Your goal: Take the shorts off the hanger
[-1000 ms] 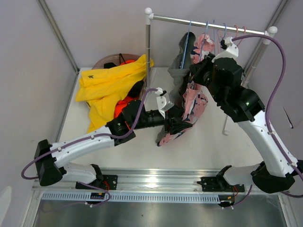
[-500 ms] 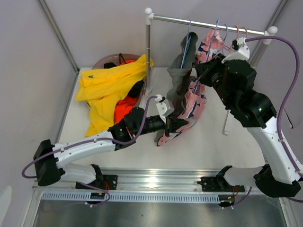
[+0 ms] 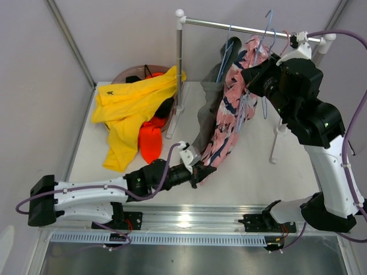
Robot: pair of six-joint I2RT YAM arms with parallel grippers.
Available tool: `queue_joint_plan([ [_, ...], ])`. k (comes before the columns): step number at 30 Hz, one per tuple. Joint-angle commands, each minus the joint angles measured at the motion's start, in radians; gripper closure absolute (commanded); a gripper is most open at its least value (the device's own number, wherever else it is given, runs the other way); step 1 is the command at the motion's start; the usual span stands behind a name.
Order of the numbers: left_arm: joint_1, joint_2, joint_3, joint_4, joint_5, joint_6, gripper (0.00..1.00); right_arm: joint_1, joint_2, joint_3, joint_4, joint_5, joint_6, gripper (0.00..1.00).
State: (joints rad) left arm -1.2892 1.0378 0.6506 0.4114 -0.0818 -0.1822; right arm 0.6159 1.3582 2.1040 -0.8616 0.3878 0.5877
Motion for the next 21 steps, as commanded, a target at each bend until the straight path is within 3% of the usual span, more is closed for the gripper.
queue_joint_plan([
  [1,0.017,0.127,0.180,-0.087,-0.108,0.018,1.00,0.001,-0.098,-0.045,0.117,-0.035,0.078,1.00],
  [3,0.065,0.210,0.311,-0.179,-0.133,0.024,1.00,0.022,-0.142,-0.163,0.140,-0.131,0.135,1.00],
  [4,0.086,0.288,0.475,-0.219,-0.151,0.021,1.00,0.030,-0.187,-0.202,0.147,-0.157,0.194,1.00],
  [9,0.197,0.448,0.743,-0.397,-0.164,0.010,1.00,0.119,-0.317,-0.442,0.229,-0.269,0.340,1.00],
  [13,0.246,0.557,0.958,-0.569,-0.174,-0.005,1.00,0.139,-0.340,-0.412,0.204,-0.293,0.368,1.00],
  [16,0.242,0.526,0.886,-0.590,-0.150,-0.019,1.00,0.140,-0.323,-0.328,0.153,-0.236,0.319,1.00],
  [21,0.133,0.282,0.745,-0.652,-0.183,-0.057,1.00,0.131,-0.214,-0.167,0.058,-0.061,0.148,1.00],
])
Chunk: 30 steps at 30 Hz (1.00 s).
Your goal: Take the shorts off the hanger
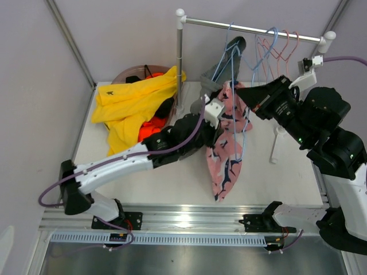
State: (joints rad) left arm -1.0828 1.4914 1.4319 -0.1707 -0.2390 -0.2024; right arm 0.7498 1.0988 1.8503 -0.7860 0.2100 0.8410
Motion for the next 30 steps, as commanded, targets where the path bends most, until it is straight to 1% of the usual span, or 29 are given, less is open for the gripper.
queue_joint_plan([
  [1,-0.095,-0.201,-0.045,-0.149,-0.042,-0.048,1.00,-0.012,0.064,0.125,-0.024,0.149,-0.127,1.00],
  [2,-0.130,-0.230,-0.044,-0.194,-0.055,-0.060,1.00,-0.026,0.081,0.142,-0.041,0.152,-0.146,1.00],
  [3,-0.143,-0.284,-0.036,-0.238,-0.098,-0.066,1.00,-0.044,0.116,0.157,-0.045,0.150,-0.178,1.00],
  [4,-0.153,-0.311,-0.031,-0.319,-0.123,-0.072,1.00,-0.087,0.130,0.168,-0.050,0.134,-0.187,1.00],
  [5,-0.155,-0.338,-0.025,-0.358,-0.141,-0.083,1.00,-0.113,0.142,0.182,-0.050,0.123,-0.197,1.00],
  [6,-0.157,-0.391,0.001,-0.392,-0.163,-0.078,1.00,-0.142,0.153,0.184,-0.047,0.103,-0.203,1.00],
  [7,-0.155,-0.417,0.011,-0.441,-0.216,-0.069,1.00,-0.199,0.171,0.182,-0.042,0.063,-0.210,1.00],
  [8,-0.152,-0.442,0.022,-0.453,-0.241,-0.024,1.00,-0.229,0.179,0.181,-0.030,0.042,-0.210,1.00],
  [10,-0.120,-0.480,0.094,-0.489,-0.275,0.026,1.00,-0.283,0.208,0.182,-0.021,-0.022,-0.210,1.00],
  [11,-0.048,-0.484,0.113,-0.500,-0.266,0.065,1.00,-0.329,0.217,0.182,-0.013,-0.044,-0.210,1.00],
  [12,-0.004,-0.476,0.202,-0.516,-0.241,0.084,1.00,-0.348,0.228,0.190,-0.012,-0.061,-0.212,1.00],
  [13,0.047,-0.452,0.234,-0.542,-0.199,0.098,1.00,-0.363,0.237,0.193,-0.009,-0.089,-0.212,1.00],
  [14,0.122,-0.436,0.266,-0.550,-0.183,0.131,1.00,-0.384,0.257,0.196,-0.002,-0.099,-0.214,1.00],
  [15,0.151,-0.418,0.297,-0.550,-0.165,0.150,1.00,-0.392,0.266,0.198,0.002,-0.107,-0.215,1.00],
  [16,0.181,-0.395,0.393,-0.547,-0.145,0.168,1.00,-0.397,0.274,0.201,0.004,-0.116,-0.218,1.00],
  [17,0.225,-0.341,0.433,-0.547,-0.126,0.199,1.00,-0.400,0.289,0.202,0.005,-0.119,-0.226,1.00],
  [18,0.248,-0.307,0.561,-0.549,-0.120,0.234,1.00,-0.409,0.297,0.204,0.008,-0.119,-0.229,1.00],
  [19,0.274,-0.269,0.609,-0.558,-0.108,0.248,1.00,-0.415,0.303,0.201,0.014,-0.126,-0.233,1.00],
  [20,0.331,-0.190,0.658,-0.561,-0.082,0.271,1.00,-0.418,0.314,0.199,0.016,-0.127,-0.241,1.00],
  [21,0.360,-0.150,0.799,-0.558,-0.071,0.282,1.00,-0.431,0.319,0.194,0.022,-0.133,-0.244,1.00],
  [22,0.392,-0.110,0.843,-0.553,-0.062,0.288,1.00,-0.438,0.325,0.187,0.028,-0.150,-0.247,1.00],
  [23,0.465,-0.071,0.881,-0.543,-0.051,0.287,1.00,-0.446,0.331,0.181,0.037,-0.159,-0.247,1.00],
  [24,0.500,-0.004,0.974,-0.530,-0.018,0.281,1.00,-0.464,0.341,0.176,0.044,-0.168,-0.247,1.00],
  [25,0.538,0.027,0.995,-0.483,-0.005,0.275,1.00,-0.472,0.348,0.170,0.051,-0.187,-0.247,1.00],
  [26,0.616,0.058,1.009,-0.452,0.015,0.253,1.00,-0.480,0.352,0.155,0.066,-0.193,-0.246,1.00],
  [27,0.656,0.114,1.025,-0.422,0.074,0.235,1.00,-0.483,0.357,0.145,0.080,-0.198,-0.247,1.00],
  [28,0.699,0.142,1.024,-0.339,0.102,0.216,1.00,-0.489,0.366,0.136,0.097,-0.199,-0.246,1.00],
  [29,0.780,0.173,1.019,-0.299,0.137,0.154,1.00,-0.489,0.374,0.127,0.100,-0.227,-0.247,1.00],
  [30,0.819,0.253,1.027,-0.261,0.214,0.117,1.00,-0.492,0.381,0.124,0.105,-0.231,-0.246,1.00],
])
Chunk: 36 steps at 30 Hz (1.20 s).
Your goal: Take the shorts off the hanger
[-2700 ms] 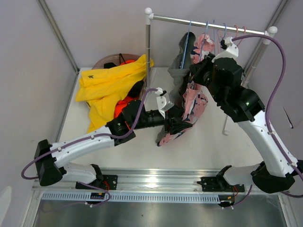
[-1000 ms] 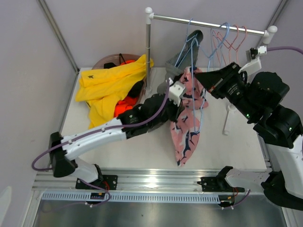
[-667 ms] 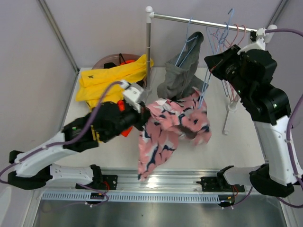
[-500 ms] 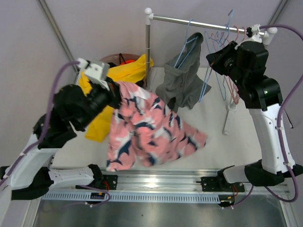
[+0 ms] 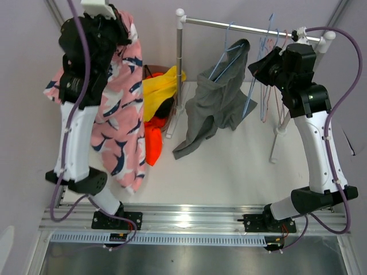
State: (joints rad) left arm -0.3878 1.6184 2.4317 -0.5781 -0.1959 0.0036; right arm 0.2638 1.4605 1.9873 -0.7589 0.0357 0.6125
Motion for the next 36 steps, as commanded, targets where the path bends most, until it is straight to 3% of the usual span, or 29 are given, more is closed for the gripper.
queue_joint_plan([
  [1,0.160,0.182,0.058,0.170,0.217,-0.126,1.00,-0.006,0.035,-0.016,0.087,-0.063,-0.016,1.00],
  [4,0.285,0.411,0.168,0.187,0.344,-0.287,1.00,-0.006,0.053,-0.038,0.111,-0.080,-0.014,1.00],
  [6,0.290,0.463,0.120,0.219,0.349,-0.280,1.00,-0.006,0.055,-0.059,0.124,-0.079,-0.019,1.00],
  [7,0.288,0.489,0.040,0.216,0.282,-0.265,1.00,-0.006,0.064,-0.062,0.128,-0.079,-0.023,1.00],
  [8,0.288,0.500,0.015,0.212,0.268,-0.263,0.96,-0.008,0.070,-0.064,0.128,-0.082,-0.025,1.00],
  [9,0.290,0.508,-0.005,0.201,0.257,-0.261,0.89,-0.011,0.078,-0.061,0.125,-0.083,-0.026,1.00],
  [11,0.291,0.521,-0.057,0.170,0.253,-0.252,0.62,-0.012,0.086,-0.059,0.127,-0.086,-0.030,1.00],
  [12,0.291,0.520,-0.071,0.141,0.254,-0.249,0.34,-0.012,0.089,-0.059,0.130,-0.080,-0.028,1.00],
  [13,0.291,0.514,-0.094,0.129,0.257,-0.254,0.22,-0.014,0.090,-0.056,0.133,-0.080,-0.030,1.00],
  [15,0.290,0.466,-0.172,0.112,0.262,-0.261,0.11,-0.020,0.098,-0.044,0.129,-0.077,-0.031,1.00],
  [23,0.267,0.078,-0.607,0.261,0.253,-0.261,0.06,-0.028,0.098,-0.031,0.101,-0.071,-0.026,0.98],
  [24,0.265,0.022,-0.620,0.256,0.256,-0.261,0.05,-0.029,0.086,-0.039,0.096,-0.066,-0.026,0.83],
  [27,0.250,-0.090,-0.686,0.228,0.256,-0.246,0.05,-0.031,0.060,-0.073,0.081,-0.042,-0.026,0.15],
  [28,0.244,-0.121,-0.703,0.227,0.253,-0.238,0.05,-0.031,0.041,-0.079,0.075,-0.037,-0.025,0.07],
  [29,0.244,-0.153,-0.764,0.228,0.248,-0.240,0.04,-0.031,0.031,-0.085,0.072,-0.019,-0.025,0.01],
  [36,0.208,-0.461,-1.038,0.219,0.293,-0.241,0.04,-0.032,-0.087,-0.058,-0.009,0.038,-0.037,0.01],
])
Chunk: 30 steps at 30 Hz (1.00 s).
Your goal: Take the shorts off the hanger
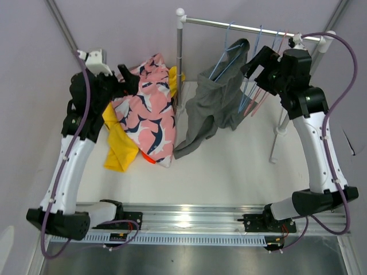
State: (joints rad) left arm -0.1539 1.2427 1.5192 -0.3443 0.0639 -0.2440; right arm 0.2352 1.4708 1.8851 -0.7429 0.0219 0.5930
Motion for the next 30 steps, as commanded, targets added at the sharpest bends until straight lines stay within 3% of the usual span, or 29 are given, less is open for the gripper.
queue_joint_plan([
  [1,-0.036,-0.129,-0.160,-0.012,0.036,0.008,0.03,-0.004,-0.112,0.054,-0.033,0.062,-0.019,0.01],
  [5,-0.045,-0.349,-0.412,0.008,0.102,-0.020,0.03,0.001,-0.188,0.101,-0.039,0.082,-0.022,0.01],
  [10,-0.065,-0.460,-0.582,0.011,0.125,-0.012,0.03,0.042,-0.196,0.115,0.077,-0.011,-0.002,0.02],
  [14,-0.067,-0.505,-0.646,0.001,0.117,0.002,0.04,0.163,-0.121,0.153,0.198,-0.083,-0.024,0.03],
  [17,-0.067,-0.535,-0.689,0.010,0.113,0.008,0.04,0.269,0.027,0.276,0.153,-0.028,-0.085,0.04],
  [21,-0.067,-0.555,-0.734,0.019,0.100,0.008,0.04,0.299,0.204,0.460,0.082,-0.023,-0.094,0.08],
  [30,-0.070,-0.565,-0.749,0.008,0.066,0.002,0.05,0.311,0.246,0.326,0.166,0.144,-0.081,0.15],
])
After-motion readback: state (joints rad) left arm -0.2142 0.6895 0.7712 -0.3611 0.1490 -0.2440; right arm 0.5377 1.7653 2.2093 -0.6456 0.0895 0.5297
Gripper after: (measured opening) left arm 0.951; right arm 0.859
